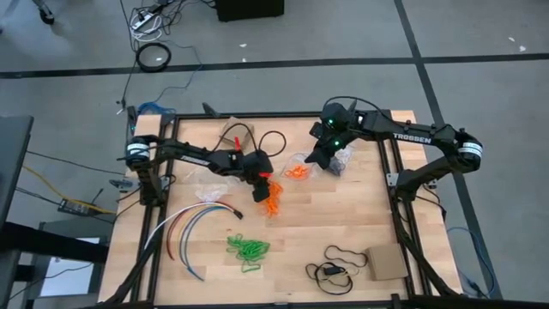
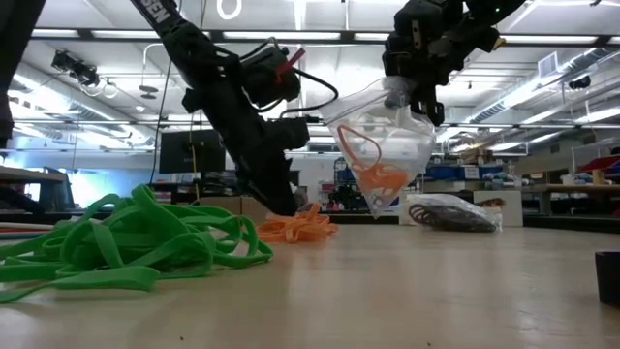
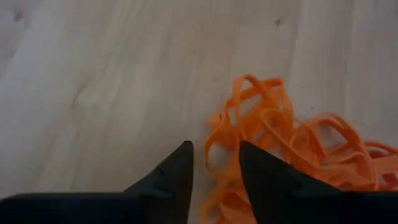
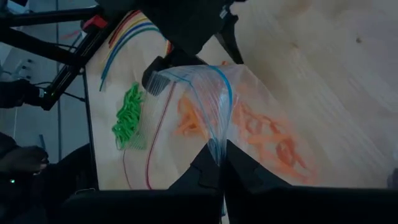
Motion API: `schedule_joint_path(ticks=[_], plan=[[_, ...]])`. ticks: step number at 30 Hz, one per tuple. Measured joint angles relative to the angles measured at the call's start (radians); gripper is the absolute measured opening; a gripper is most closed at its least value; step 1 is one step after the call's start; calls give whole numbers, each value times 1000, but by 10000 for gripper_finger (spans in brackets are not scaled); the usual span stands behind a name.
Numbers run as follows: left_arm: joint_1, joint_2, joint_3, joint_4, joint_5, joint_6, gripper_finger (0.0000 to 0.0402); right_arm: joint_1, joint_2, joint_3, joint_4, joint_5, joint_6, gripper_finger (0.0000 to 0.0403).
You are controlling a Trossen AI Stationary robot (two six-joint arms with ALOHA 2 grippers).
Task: Sort rubber bands
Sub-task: Put the orange rubber band into the transparent zip bag
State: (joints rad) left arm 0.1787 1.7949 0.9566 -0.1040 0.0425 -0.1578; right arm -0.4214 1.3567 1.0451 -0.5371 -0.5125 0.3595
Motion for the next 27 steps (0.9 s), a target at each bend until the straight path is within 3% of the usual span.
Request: schedule_joint_path(ticks=[8, 20, 27], plan=[[5, 43, 22, 10, 50, 32, 11, 0, 0, 0, 2, 19, -3, 0], [-9, -36, 315, -505, -156, 200, 2, 2, 0, 0, 0, 19, -2, 0], [-59, -106, 461, -673, -207, 238, 1, 2, 0, 0, 5, 19, -11, 0]])
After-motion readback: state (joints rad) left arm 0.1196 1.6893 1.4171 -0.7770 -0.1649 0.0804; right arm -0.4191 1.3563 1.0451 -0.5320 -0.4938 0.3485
